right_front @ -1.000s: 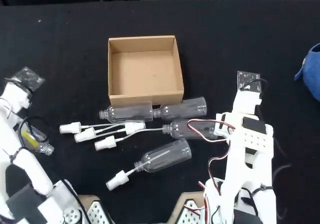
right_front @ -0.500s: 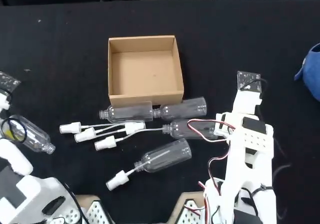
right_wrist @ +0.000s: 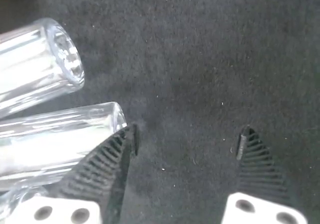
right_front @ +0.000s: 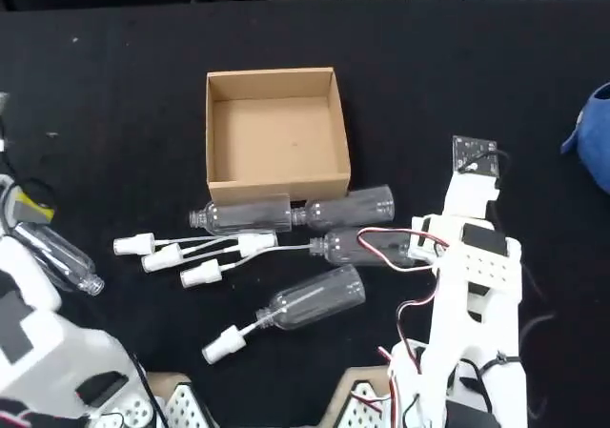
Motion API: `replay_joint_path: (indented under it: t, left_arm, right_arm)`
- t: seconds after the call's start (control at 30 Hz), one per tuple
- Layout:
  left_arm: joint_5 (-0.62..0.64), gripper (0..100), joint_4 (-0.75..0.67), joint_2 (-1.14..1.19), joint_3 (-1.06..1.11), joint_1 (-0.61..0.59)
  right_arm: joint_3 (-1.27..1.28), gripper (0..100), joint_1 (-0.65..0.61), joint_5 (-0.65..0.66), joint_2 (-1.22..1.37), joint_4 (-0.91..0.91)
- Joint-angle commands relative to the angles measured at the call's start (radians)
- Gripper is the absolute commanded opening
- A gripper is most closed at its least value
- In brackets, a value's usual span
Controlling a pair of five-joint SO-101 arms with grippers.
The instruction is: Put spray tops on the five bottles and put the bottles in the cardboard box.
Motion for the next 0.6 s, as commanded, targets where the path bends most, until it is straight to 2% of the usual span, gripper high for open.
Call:
replay_joint_path:
  t: [0.0, 0.17, 0.57]
  left_arm:
    - [0.186, 25, -0.057, 0.087, -0.096, -0.042]
    - [0.203, 25, -0.055, 0.166, -0.13, -0.148]
    - [-0.101, 25, 0.149, 0.169, -0.159, -0.363]
  right_arm:
    - [-0.002, 29.3, 0.014, -0.005, -0.013, -0.021]
    - [-0.002, 29.3, 0.014, -0.005, -0.013, -0.021]
    - [-0.002, 29.3, 0.014, -0.005, -0.013, -0.021]
